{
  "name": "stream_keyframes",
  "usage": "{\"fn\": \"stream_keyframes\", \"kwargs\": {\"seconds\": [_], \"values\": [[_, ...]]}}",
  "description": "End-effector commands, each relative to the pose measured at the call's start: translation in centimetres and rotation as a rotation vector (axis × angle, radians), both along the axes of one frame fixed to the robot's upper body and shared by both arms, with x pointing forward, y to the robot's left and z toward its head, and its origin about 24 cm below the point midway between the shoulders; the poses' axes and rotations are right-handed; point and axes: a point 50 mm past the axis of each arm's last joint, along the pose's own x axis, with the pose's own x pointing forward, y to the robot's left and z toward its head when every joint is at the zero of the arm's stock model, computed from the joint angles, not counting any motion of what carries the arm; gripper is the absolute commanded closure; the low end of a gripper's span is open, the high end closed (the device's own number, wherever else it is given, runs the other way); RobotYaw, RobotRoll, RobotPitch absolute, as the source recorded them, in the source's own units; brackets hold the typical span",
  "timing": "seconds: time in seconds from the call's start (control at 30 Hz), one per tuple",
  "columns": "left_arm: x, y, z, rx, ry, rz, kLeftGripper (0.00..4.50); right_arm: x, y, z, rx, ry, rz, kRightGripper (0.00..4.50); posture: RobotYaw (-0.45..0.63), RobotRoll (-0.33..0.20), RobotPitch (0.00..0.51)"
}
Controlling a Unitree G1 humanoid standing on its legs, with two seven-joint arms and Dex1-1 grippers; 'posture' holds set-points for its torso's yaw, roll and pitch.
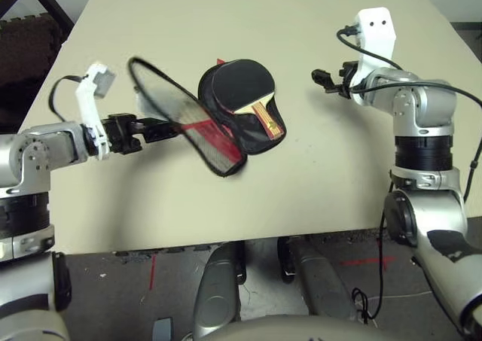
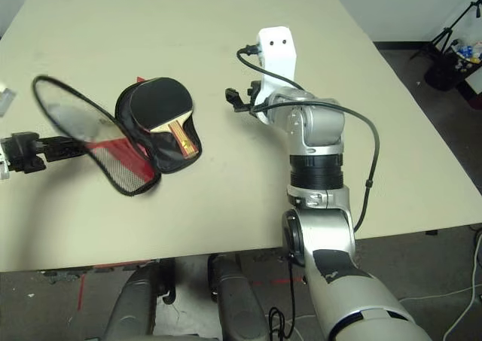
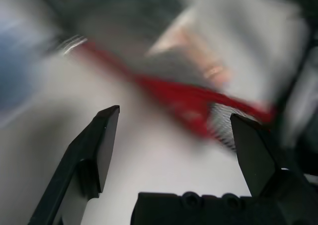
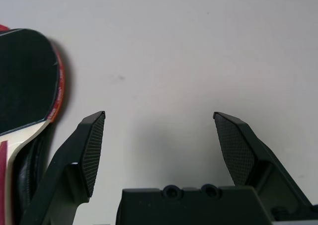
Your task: Store the ping-pong paddle in its case and zip it.
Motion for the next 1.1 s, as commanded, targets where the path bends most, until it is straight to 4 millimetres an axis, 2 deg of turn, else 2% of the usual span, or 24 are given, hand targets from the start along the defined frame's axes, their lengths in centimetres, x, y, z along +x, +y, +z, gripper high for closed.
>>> {"fn": "stream_keyframes", "kwargs": {"seconds": [0.03,0.17,0.3,0.33,0.47,0.57,0.77,1.1], "values": [[1.1,0.2,0.2,-0.038,-0.023,0.055,0.00,0.0,-0.1,0.2,0.011,-0.011,-0.003,0.01,-0.04,0.000,0.236],[3.6,0.3,0.2,-0.064,-0.102,0.162,0.00,0.0,0.1,-0.1,0.076,0.027,0.018,0.01,-0.04,0.000,0.233],[4.8,0.7,0.7,-0.080,-0.166,0.260,0.00,-0.3,0.5,-0.5,0.155,0.085,0.059,0.01,-0.04,0.000,0.232],[4.8,0.9,0.9,-0.082,-0.180,0.274,0.00,-0.4,0.6,-0.6,0.174,0.092,0.062,0.01,-0.04,0.000,0.231],[4.8,1.3,1.2,-0.108,-0.220,0.327,0.00,-2.0,1.6,-2.5,0.384,0.394,0.207,0.01,-0.04,0.000,0.232],[4.6,1.4,0.9,-0.112,-0.218,0.335,0.00,-2.5,2.1,-3.6,0.473,0.493,0.242,0.01,-0.04,0.000,0.233],[4.3,0.9,0.4,-0.120,-0.205,0.330,0.00,-3.0,3.7,-5.4,0.576,0.593,0.337,0.01,-0.03,0.000,0.236],[4.3,0.4,0.3,-0.136,-0.203,0.338,0.00,-2.9,5.6,-6.9,0.648,0.714,0.298,0.01,-0.01,0.000,0.239]]}}
